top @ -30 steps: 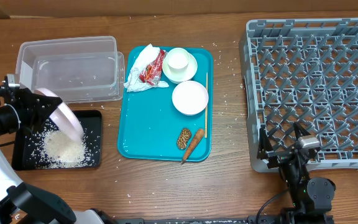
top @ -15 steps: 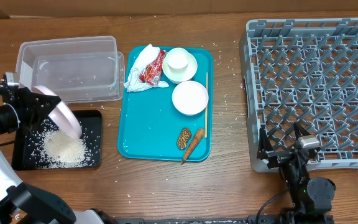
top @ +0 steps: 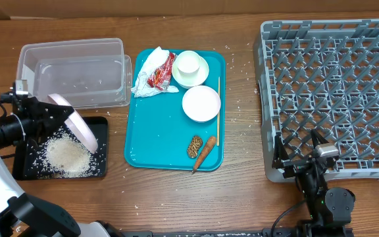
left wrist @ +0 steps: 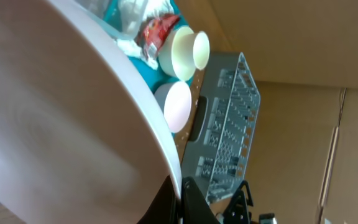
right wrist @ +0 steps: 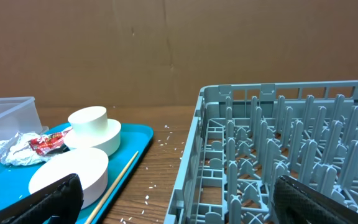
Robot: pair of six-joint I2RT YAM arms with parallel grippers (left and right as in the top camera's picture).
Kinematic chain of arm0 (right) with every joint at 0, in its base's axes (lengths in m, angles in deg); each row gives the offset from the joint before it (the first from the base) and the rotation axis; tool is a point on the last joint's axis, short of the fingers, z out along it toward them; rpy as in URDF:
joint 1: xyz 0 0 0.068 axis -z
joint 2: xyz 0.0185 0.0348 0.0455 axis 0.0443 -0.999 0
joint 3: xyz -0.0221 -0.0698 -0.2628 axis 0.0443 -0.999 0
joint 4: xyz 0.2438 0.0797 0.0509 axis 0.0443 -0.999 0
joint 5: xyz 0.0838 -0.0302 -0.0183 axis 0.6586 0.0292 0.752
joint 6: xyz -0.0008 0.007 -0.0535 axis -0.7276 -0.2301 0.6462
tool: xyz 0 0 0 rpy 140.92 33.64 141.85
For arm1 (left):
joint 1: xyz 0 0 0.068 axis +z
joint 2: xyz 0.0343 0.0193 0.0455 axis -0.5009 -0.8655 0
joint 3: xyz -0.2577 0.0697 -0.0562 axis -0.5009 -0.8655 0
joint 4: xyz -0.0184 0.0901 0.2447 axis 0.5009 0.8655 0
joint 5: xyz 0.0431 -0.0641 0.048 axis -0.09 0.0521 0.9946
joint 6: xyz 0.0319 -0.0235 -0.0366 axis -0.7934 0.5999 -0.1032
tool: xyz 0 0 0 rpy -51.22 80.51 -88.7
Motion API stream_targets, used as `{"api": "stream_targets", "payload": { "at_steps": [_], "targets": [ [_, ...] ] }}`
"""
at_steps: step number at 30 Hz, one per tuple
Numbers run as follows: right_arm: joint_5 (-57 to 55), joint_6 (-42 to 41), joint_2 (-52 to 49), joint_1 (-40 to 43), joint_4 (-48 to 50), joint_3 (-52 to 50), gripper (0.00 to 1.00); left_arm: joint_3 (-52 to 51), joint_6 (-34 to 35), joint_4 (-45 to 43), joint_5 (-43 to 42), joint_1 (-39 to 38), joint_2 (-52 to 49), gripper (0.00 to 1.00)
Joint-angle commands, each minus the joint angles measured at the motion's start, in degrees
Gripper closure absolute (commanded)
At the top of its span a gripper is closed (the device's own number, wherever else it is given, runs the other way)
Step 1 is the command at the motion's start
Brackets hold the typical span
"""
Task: Sort waste into correct bins and load items into the dishwasher
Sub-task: 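Tilt the plate with the left gripper to pour rice onto the black tray, then carry the white plate back and set it on the teal tray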
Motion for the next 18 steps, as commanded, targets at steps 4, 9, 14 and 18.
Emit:
{"api": "stream_targets", "payload": {
  "at_steps": [4,9,14,18],
  "targets": [
    [-0.5,-0.2,0.5,0.2,0.2,-0.6,0.0,0.4,-4.0,1.7,-0.5,-5.4,5.2,0.96],
    [-0.5,-0.2,0.5,0.2,0.2,-0.6,0.0,0.4,5.1,0.0,12.3,-16.1,9.9,0.96],
    [-0.5,-0.2,0.5,0.2,0.2,-0.6,0.0,0.4,15.5,-4.1,26.6,-31.2,12.0,0.96],
    [-0.5,-0.2,0.5,0.2,0.2,-0.6,0.0,0.4,25.2,-7.4,40.7,-45.6,11.2,0.96]
  ]
}}
